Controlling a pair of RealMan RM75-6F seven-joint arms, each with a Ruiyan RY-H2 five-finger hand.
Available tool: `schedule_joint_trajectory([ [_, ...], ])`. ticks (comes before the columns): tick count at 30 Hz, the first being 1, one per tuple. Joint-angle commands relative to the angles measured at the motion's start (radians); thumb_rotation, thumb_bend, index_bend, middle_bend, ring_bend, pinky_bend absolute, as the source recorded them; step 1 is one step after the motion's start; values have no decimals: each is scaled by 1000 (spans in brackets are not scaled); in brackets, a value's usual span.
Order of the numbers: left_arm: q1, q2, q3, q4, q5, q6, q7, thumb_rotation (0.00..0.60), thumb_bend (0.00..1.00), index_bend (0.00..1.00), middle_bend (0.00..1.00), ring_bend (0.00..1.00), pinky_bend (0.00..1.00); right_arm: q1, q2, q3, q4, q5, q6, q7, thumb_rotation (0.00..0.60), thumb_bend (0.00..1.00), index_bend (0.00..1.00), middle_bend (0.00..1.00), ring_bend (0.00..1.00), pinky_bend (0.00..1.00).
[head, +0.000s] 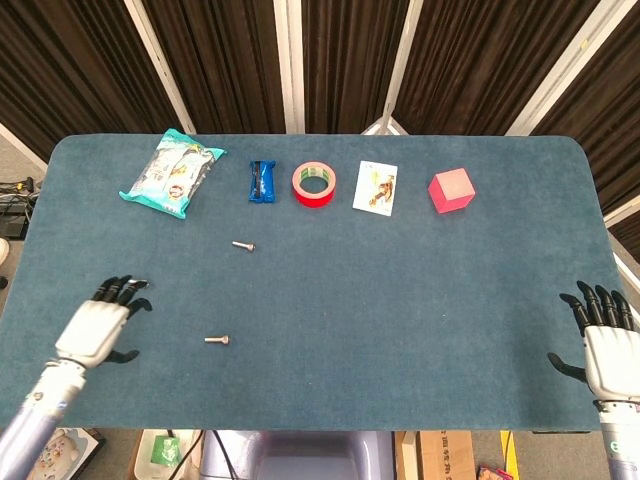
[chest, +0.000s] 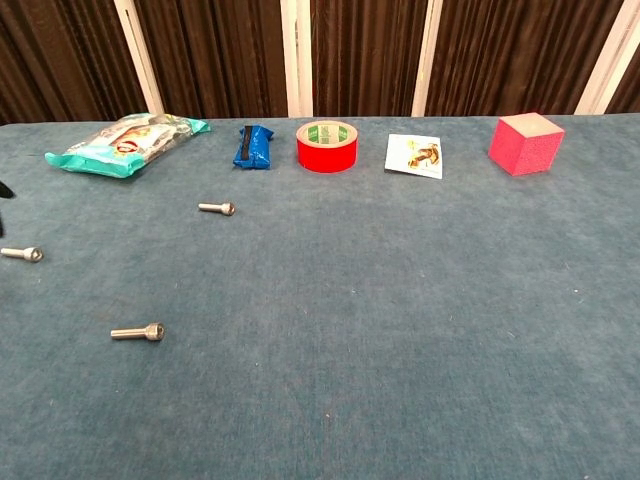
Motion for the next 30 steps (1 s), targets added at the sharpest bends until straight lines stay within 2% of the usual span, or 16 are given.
schedule_joint_trajectory([
  [1, -43, -68, -14, -69, -104, -18, 115, 600, 168, 358, 102, 0, 0, 1, 0, 1, 1, 6, -4, -1, 600, 126, 215, 95, 38, 0],
  [6, -71, -124, -8, -107, -196, 10, 235, 600, 181, 364, 102, 0, 0, 3, -1, 4, 1, 13, -8, 1, 600, 126, 215, 96, 38, 0],
  [13, -104, -258, -16, -50, -284, 78, 337, 600, 265, 389, 105, 0, 0, 1, 1, 7, -2, 19, -5, 3, 600, 126, 215, 96, 38, 0],
  [19, -116, -368, 3, 31, -311, 129, 401, 600, 299, 406, 108, 0, 0, 0, 1, 10, 1, 28, -7, 9, 600, 127, 215, 96, 38, 0],
  [23, -129, -420, 9, 85, -329, 124, 411, 600, 325, 418, 110, 0, 0, 2, -1, 11, 4, 32, -11, 13, 600, 126, 215, 95, 38, 0],
  [30, -136, -486, 24, 149, -288, 145, 391, 600, 367, 493, 122, 0, 0, 2, -4, 18, 9, 40, -9, 23, 600, 126, 215, 96, 38, 0],
])
